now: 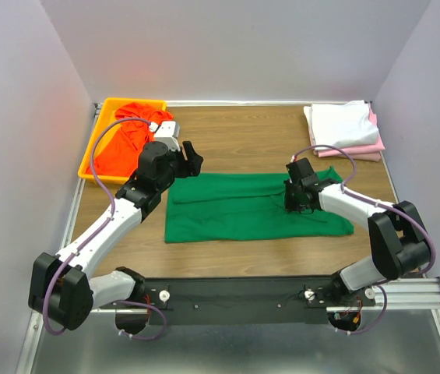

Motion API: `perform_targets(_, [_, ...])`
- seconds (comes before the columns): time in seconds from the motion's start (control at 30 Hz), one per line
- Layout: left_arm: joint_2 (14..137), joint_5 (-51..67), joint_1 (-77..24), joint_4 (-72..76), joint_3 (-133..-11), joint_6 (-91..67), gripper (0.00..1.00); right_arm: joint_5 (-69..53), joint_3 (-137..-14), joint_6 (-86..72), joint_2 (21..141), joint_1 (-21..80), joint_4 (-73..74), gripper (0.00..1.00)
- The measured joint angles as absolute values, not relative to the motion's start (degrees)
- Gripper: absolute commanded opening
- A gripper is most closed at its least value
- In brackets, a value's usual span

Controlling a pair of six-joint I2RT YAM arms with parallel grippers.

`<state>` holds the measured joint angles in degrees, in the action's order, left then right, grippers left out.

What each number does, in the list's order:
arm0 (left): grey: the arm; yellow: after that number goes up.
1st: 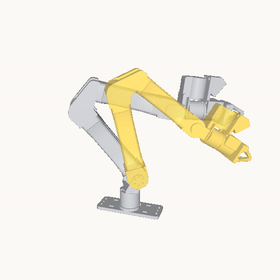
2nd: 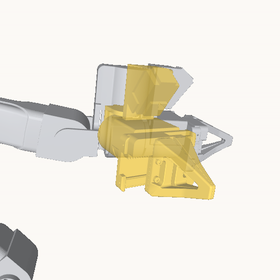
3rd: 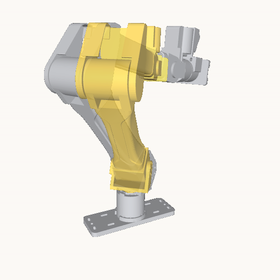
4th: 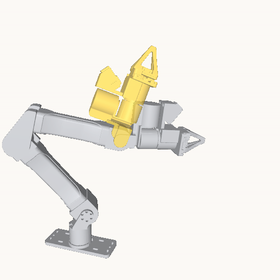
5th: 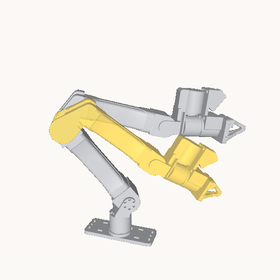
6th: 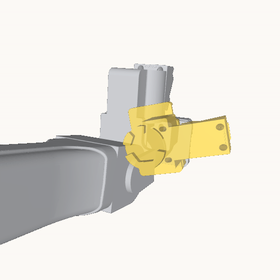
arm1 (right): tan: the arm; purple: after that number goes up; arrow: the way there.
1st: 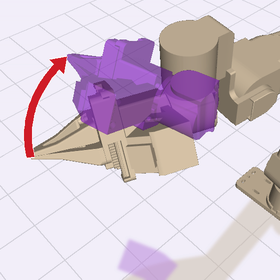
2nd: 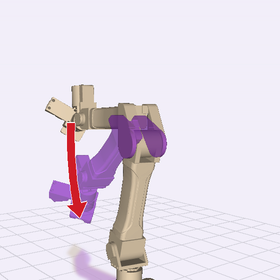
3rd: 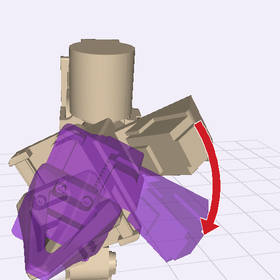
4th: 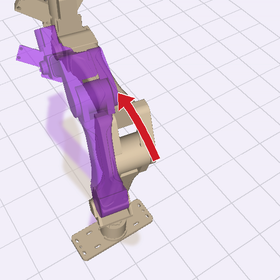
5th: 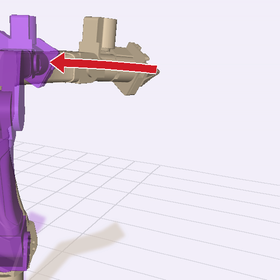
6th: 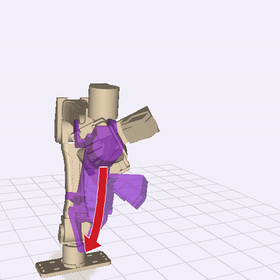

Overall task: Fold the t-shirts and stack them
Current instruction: Fold the tshirt

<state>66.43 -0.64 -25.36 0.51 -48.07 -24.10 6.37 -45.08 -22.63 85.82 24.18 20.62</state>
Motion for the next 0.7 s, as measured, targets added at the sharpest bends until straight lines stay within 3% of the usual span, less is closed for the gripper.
perform_targets(0.7, [67.20,-1.28,-25.36,-0.19,-48.07,-23.79,0.71,-4.01,-45.54,-22.94,80.64,24.18,20.75,0.00])
